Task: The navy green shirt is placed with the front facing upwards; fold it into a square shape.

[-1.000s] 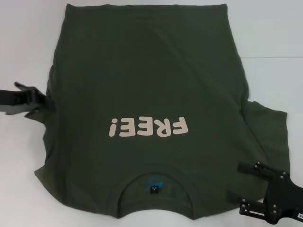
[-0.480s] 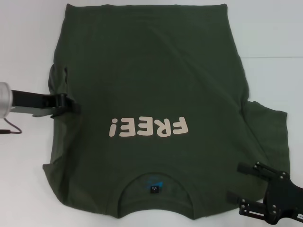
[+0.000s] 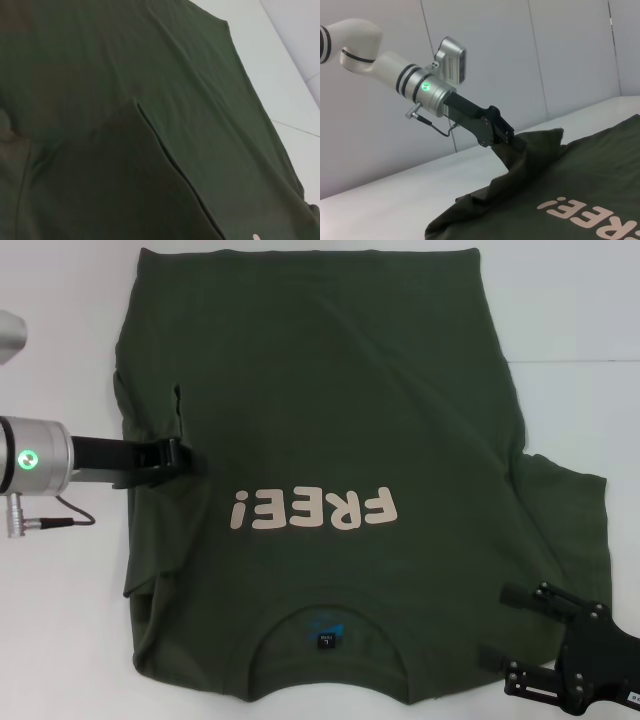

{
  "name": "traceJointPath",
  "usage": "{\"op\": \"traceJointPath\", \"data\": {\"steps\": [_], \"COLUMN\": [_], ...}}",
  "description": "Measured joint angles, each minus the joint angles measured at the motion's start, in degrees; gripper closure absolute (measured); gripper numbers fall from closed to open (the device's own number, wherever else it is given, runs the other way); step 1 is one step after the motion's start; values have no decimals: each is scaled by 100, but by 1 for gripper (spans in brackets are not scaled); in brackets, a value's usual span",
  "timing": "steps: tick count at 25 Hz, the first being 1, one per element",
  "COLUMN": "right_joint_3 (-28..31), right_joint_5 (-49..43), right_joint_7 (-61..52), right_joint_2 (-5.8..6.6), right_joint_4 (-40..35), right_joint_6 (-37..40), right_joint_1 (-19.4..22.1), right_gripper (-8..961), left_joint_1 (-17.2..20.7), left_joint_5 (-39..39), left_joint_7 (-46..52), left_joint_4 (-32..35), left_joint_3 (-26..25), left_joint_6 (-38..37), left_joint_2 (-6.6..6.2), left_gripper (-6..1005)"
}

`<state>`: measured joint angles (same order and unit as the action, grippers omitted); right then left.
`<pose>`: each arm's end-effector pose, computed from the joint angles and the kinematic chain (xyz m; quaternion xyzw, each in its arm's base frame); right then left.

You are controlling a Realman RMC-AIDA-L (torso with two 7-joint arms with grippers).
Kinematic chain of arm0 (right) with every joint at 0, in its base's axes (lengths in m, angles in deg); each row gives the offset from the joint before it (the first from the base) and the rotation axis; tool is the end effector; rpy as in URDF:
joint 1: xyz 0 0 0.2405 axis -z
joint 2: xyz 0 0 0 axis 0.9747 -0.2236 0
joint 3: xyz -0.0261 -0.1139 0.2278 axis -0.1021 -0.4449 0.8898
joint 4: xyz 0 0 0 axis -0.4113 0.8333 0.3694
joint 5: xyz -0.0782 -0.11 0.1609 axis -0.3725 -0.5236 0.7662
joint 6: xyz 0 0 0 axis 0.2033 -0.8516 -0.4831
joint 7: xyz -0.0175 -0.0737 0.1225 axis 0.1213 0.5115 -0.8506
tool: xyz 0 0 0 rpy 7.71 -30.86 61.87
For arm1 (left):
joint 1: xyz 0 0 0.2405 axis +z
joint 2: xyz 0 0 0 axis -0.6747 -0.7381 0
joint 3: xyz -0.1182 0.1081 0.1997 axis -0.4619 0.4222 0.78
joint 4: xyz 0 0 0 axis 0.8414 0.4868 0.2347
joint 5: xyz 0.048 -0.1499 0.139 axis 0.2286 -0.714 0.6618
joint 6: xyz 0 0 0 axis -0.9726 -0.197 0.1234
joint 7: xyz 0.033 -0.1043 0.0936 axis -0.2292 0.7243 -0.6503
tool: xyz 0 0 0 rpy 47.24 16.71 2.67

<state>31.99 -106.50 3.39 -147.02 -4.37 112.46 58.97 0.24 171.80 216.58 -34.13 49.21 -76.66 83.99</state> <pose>0.3241 0.2286 -0.0247 -0.9061 0.2020 0.3206 0.1880 -0.2520 0.3952 0.0212 -0.7625 -0.5996 -0.1509 0.1904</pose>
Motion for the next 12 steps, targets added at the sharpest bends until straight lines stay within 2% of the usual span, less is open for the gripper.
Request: {"op": "traceJointPath", "data": {"steps": [8,12], "right_joint_3": [2,0], "right_joint_5": [-5,1], "right_joint_7": [2,2], "right_joint_2": [0,-6], "right_joint_4": [0,7], "right_joint_6": [-1,-2], "right_joint_1": [0,0], "right_gripper": [74,75], "left_joint_1": [68,126], "left_joint_5": [-155,-719], "left_joint_7": [-69,-263], "left_joint_4": [-151,-553], "left_joint_3": [6,-7], "left_joint_6": [131,153], "left_joint_2": [25,-67], "left_gripper": [860,814]}}
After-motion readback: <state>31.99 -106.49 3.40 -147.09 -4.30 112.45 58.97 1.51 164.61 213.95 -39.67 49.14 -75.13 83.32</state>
